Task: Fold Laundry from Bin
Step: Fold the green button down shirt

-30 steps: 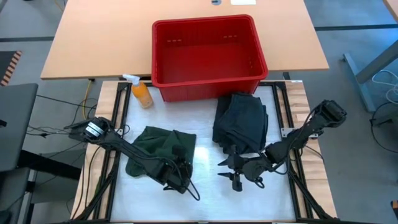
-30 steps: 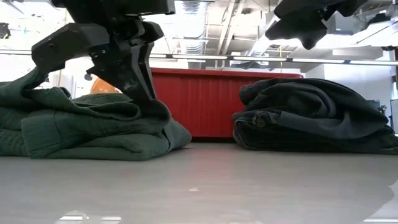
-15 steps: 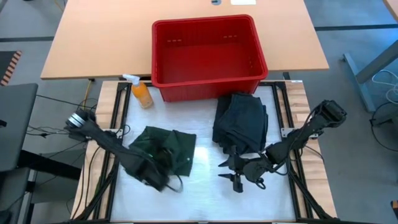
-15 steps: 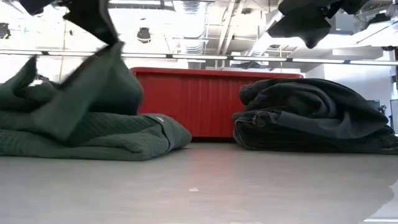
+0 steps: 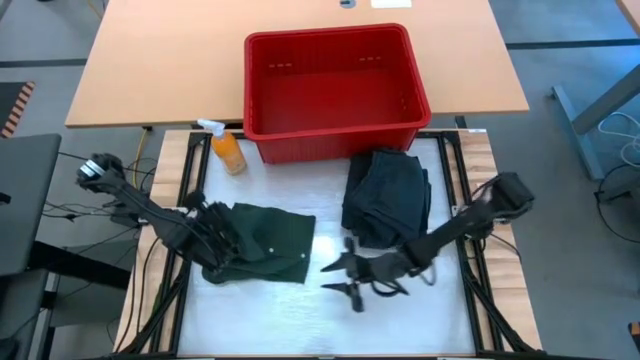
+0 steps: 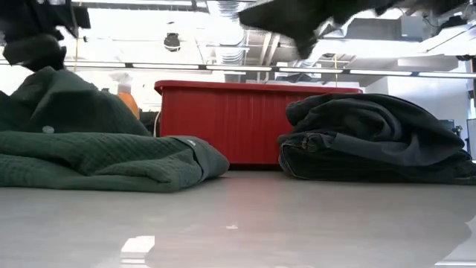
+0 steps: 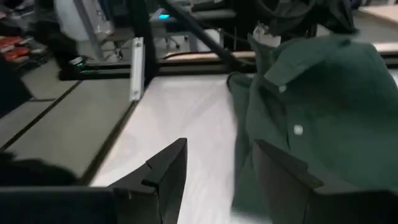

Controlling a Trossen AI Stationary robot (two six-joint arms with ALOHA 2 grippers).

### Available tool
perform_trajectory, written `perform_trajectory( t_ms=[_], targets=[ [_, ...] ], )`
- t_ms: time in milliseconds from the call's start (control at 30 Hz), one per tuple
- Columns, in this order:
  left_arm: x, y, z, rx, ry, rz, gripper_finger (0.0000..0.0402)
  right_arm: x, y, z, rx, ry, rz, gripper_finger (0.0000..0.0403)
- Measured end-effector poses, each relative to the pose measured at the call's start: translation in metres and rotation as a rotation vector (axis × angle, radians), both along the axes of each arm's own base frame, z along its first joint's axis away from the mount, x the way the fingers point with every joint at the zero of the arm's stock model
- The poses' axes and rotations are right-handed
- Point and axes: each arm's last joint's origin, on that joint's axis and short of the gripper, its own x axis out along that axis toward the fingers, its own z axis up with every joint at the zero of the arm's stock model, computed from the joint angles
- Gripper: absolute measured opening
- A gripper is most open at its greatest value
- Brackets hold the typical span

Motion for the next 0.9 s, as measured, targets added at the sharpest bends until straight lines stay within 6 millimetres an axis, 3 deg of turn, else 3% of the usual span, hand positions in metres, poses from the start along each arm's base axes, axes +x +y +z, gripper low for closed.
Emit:
perform_trajectory(
  t_ms=[300,467,667,900],
  targets=[
    [-0.023,0.025,-0.008,0.116,-0.016,0.228,0.0,0.1,-0.011,-0.045,-0.097,0.02,-0.072,0.0207],
    [-0.024,0.034,-0.011,0.124,-0.016,0.288,0.0,0.138,-0.015,-0.057,-0.146,0.157,-0.101,0.0207],
    [-0.022,0.048,-0.008,0.125,-0.114,0.455,0.0001,0.161,-0.023,-0.071,-0.176,0.334,-0.135,0.0207],
    [-0.016,0.057,0.021,0.092,-0.111,0.427,0.0033,0.158,-0.029,-0.079,-0.19,0.471,-0.15,0.0207]
  ],
)
